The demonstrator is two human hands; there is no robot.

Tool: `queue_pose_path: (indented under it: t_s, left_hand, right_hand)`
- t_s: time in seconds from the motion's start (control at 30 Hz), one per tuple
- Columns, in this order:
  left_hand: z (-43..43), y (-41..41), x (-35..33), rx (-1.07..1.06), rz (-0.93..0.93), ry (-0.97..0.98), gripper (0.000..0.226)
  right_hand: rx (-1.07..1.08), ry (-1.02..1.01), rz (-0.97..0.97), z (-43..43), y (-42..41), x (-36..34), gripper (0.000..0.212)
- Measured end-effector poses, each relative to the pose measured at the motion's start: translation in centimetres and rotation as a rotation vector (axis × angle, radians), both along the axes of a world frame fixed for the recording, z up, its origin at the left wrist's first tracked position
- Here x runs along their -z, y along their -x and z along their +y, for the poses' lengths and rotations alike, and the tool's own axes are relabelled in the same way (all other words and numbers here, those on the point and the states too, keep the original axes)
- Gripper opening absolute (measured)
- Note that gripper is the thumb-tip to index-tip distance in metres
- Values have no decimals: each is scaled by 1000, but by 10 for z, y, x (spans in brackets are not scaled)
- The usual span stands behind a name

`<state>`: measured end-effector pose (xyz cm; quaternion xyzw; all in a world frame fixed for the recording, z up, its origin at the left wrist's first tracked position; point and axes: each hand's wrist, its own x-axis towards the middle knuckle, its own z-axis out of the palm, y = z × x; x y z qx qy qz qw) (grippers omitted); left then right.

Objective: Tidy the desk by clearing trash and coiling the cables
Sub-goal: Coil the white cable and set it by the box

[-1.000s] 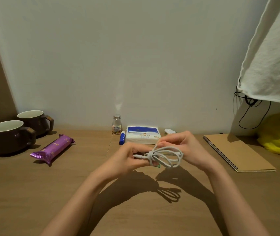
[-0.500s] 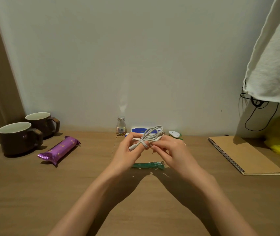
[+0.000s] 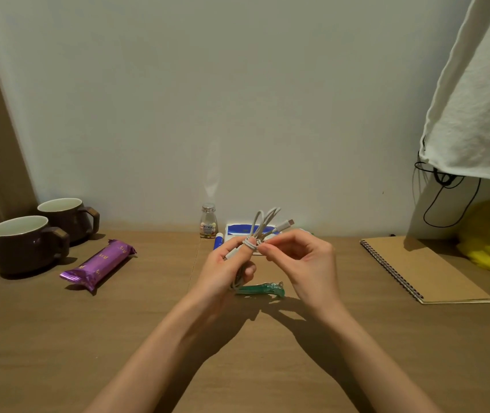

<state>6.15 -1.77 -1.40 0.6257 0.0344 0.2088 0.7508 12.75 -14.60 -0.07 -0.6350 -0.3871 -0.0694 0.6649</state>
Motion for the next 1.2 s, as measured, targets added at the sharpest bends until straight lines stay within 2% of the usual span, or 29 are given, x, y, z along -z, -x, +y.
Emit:
queue_pose_path:
  t_s: [0.17,0.27,0.33,0.47,0.53,0.8,0.97,1.2]
  left_hand:
    - [-6,-1,1,53,-13,53,27]
    - [-8,-2,1,68,-12,159,25]
    - [-7,-3,0,75,-10,230,24]
    - [-6,0,-4,100,-1,320,21]
    - [-6,1,-5,126,2,351,19]
    - [-9,-1,-3,125,64,351,14]
    - [-9,2,-4,154,66,323,10]
    - [-9,3,-6,222,35,335,21]
  right_hand:
    - [-2,-88,45,4,3,3,8]
    - [-4,-70,15,5,2,6,12]
    - [28,-21,-88,6,2,8,16]
    - [182,52,-450,7,-2,12,21]
    - [246,63,-566,7,-6,15,23]
    - [389,61,-740,7,-12,23,15]
    - [376,62,-681,7,-8,21,13]
    - [243,38,-295,9,-2,15,9]
